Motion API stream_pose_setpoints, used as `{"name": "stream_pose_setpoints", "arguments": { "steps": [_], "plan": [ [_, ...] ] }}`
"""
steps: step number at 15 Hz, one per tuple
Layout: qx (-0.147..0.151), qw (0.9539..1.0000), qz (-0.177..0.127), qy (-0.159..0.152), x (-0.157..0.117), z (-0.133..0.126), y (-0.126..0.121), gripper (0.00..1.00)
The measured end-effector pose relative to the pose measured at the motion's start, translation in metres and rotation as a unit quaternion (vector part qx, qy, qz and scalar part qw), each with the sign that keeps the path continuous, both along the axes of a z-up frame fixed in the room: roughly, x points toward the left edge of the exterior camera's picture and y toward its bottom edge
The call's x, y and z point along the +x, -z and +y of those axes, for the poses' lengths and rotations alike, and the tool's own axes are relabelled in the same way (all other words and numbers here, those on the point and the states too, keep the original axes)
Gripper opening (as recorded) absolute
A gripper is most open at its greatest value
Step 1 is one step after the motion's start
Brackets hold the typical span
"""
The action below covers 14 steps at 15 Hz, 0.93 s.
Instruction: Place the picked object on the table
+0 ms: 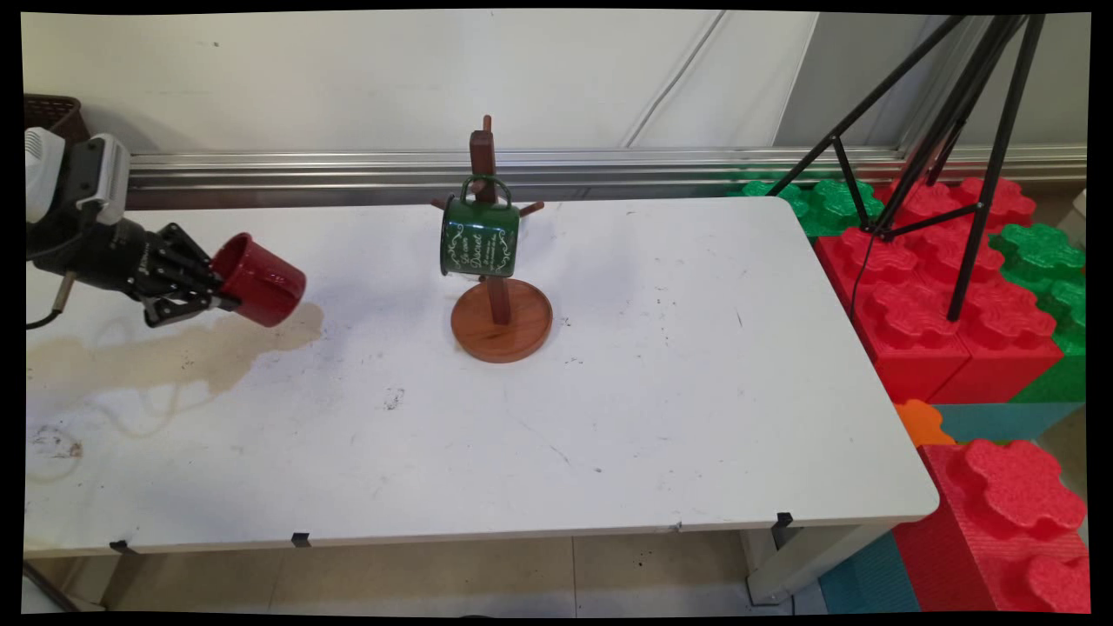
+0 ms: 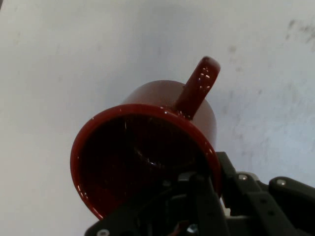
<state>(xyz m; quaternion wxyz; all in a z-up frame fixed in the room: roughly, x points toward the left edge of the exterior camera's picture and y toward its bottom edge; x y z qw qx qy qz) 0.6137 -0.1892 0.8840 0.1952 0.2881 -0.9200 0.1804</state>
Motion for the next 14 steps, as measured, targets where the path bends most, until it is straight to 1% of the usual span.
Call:
{"name": "stream_pose_setpoints", "arguments": {
  "steps": [2,4,14],
  "plan": [
    [0.003,0.9998,-0.021,0.000,0.009,0.000,0.003,0.00],
    [0.006,0.9994,-0.035,-0.001,0.015,0.000,0.006,0.00],
    [0.016,0.9963,-0.084,-0.008,0.039,-0.001,0.024,0.00]
  ]
}}
